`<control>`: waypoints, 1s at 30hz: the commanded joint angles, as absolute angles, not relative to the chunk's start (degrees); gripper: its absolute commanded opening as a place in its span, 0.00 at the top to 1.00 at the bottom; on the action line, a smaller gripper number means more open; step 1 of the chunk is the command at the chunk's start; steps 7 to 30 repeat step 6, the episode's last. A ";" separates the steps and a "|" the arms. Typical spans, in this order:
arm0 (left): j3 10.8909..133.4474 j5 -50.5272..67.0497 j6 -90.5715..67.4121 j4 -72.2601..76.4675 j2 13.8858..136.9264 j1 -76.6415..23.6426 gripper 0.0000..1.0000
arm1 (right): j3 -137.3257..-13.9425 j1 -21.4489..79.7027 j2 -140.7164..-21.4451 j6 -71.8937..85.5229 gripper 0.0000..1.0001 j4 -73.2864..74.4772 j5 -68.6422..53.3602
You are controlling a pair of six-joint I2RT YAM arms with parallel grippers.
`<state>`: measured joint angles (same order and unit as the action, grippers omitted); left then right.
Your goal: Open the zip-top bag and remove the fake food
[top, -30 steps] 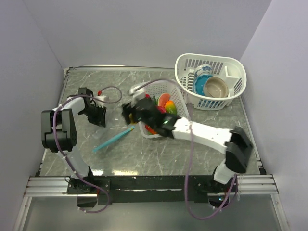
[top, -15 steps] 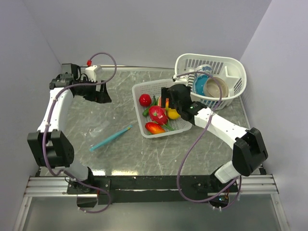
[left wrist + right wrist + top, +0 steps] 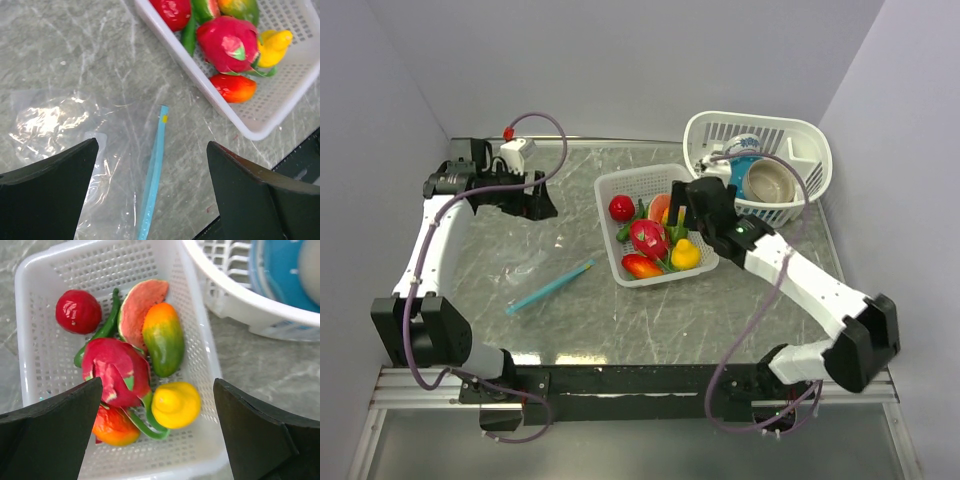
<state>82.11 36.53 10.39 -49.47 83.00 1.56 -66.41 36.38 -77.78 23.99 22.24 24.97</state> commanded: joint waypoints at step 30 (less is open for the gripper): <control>79.46 31.82 3.26 -43.25 80.43 1.50 0.03 | -58.62 37.44 -62.23 23.29 0.00 21.44 29.97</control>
